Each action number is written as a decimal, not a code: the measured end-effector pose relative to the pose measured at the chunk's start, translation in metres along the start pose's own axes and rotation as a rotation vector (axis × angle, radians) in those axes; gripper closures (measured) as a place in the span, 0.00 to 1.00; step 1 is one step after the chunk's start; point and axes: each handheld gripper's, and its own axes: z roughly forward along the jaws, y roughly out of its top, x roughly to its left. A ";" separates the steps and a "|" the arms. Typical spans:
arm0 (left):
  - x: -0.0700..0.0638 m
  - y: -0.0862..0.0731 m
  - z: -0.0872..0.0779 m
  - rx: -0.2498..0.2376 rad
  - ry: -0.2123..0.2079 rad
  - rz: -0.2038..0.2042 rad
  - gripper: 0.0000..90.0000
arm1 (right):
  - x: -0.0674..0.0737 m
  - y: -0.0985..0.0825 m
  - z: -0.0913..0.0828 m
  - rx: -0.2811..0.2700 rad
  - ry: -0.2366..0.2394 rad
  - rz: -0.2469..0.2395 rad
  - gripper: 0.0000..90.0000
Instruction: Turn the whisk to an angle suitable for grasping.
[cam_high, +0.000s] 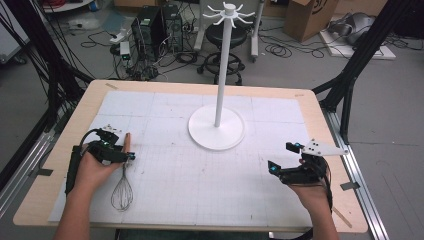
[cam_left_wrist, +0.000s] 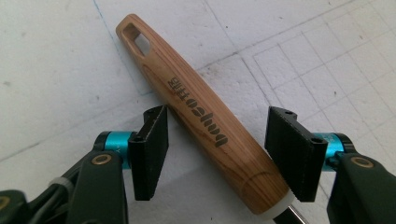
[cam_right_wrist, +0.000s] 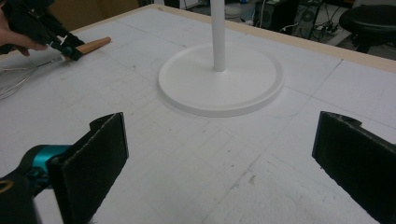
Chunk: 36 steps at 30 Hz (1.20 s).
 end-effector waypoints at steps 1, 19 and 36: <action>0.000 0.000 -0.001 0.002 -0.003 -0.009 0.47 | 0.000 0.000 0.000 0.002 0.001 0.001 0.03; -0.011 0.006 0.000 0.057 -0.010 0.031 0.64 | 0.000 0.000 0.002 0.015 -0.008 -0.006 0.03; -0.018 0.009 -0.006 0.163 0.094 0.197 0.81 | -0.001 -0.001 -0.001 0.021 -0.017 -0.004 0.03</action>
